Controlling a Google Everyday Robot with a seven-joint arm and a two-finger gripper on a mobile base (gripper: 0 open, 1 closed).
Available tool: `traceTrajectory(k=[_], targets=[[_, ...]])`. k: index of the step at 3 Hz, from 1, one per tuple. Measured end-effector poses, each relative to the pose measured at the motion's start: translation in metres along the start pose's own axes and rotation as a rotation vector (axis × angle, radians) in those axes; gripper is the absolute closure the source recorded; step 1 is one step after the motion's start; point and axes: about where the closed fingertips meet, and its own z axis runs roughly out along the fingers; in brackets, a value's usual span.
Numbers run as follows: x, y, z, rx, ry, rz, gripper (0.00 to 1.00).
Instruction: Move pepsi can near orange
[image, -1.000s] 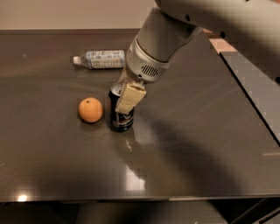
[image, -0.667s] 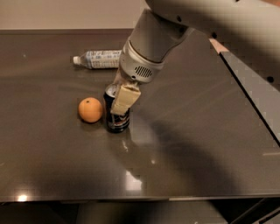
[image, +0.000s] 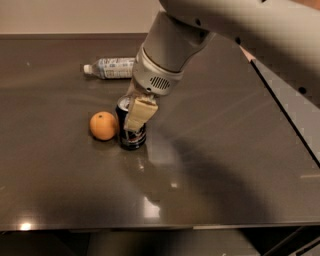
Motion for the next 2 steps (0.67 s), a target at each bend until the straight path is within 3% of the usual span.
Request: traceTrajectory(k=[1, 2], targets=[[-0.0010, 0.0009, -0.0004, 0.001, 0.001, -0.002, 0.00], [-0.0011, 0.0009, -0.0004, 0.001, 0.001, -0.003, 0.00]])
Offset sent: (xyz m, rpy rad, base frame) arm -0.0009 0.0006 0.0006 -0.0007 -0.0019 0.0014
